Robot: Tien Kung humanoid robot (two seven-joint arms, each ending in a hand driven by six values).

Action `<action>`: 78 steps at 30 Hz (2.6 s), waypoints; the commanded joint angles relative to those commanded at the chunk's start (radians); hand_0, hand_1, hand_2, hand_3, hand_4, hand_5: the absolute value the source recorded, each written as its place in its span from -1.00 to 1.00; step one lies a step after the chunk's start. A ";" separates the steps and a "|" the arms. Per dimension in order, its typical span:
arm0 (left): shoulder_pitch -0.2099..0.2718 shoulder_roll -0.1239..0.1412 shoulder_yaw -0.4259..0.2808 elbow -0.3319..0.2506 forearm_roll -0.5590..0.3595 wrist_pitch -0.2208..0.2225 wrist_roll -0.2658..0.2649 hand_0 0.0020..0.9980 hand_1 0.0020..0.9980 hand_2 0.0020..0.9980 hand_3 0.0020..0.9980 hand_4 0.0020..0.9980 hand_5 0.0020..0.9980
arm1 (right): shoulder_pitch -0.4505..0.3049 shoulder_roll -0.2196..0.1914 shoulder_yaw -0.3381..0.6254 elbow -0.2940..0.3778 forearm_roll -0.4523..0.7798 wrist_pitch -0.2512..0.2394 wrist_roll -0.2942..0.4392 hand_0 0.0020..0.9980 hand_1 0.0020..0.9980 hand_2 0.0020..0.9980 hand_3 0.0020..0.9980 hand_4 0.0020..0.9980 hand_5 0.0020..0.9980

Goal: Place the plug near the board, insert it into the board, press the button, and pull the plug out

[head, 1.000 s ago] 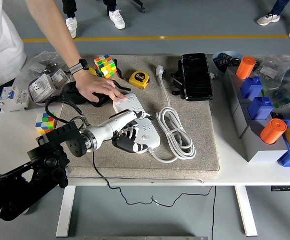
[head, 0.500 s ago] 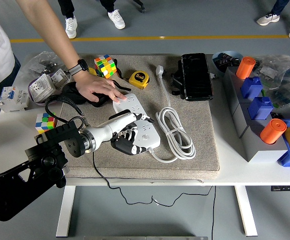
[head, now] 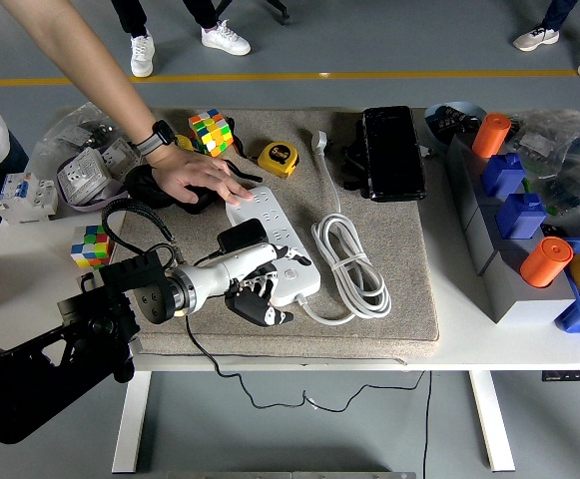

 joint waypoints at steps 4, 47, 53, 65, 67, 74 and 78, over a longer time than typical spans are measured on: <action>-0.008 -0.005 0.017 0.032 0.004 0.004 -0.009 -0.89 -0.79 -0.66 0.71 0.60 -1.00 | 0.006 -0.002 0.004 0.005 -0.003 -0.003 0.002 0.17 0.27 0.08 -0.04 0.47 -0.11; -0.047 -0.046 0.061 0.209 0.049 0.008 -0.007 -0.89 -0.79 -0.66 0.68 0.60 -1.00 | 0.008 -0.003 0.006 0.008 -0.004 -0.006 0.006 0.17 0.27 0.09 -0.04 0.48 -0.11; -0.043 -0.044 0.052 0.199 0.045 0.015 -0.023 -0.89 -0.79 -0.66 0.68 0.60 -1.00 | 0.009 -0.002 0.005 0.008 -0.004 -0.006 0.006 0.17 0.27 0.08 -0.04 0.48 -0.11; -0.013 -0.032 0.025 0.216 -0.088 0.194 -0.266 -0.86 -0.78 -0.63 0.57 0.17 -1.00 | 0.010 -0.001 0.004 0.007 -0.003 -0.005 0.006 0.17 0.27 0.08 -0.04 0.48 -0.11; -0.003 -0.031 0.023 0.224 -0.137 0.255 -0.330 -0.68 -0.63 -0.38 0.29 0.55 -0.76 | 0.009 -0.001 0.004 0.006 -0.003 -0.004 0.005 0.17 0.27 0.09 -0.04 0.48 -0.11; 0.023 -0.032 0.024 0.250 -0.319 0.404 -0.493 -0.44 -0.15 -0.01 0.22 0.66 -0.55 | 0.007 0.000 0.003 0.004 -0.002 -0.003 0.004 0.17 0.27 0.09 -0.04 0.48 -0.11; 0.035 -0.034 0.029 0.262 -0.411 0.447 -0.560 -0.17 0.12 0.11 0.20 0.69 -0.44 | 0.009 0.001 0.002 0.005 -0.003 -0.003 0.005 0.17 0.27 0.09 -0.04 0.48 -0.11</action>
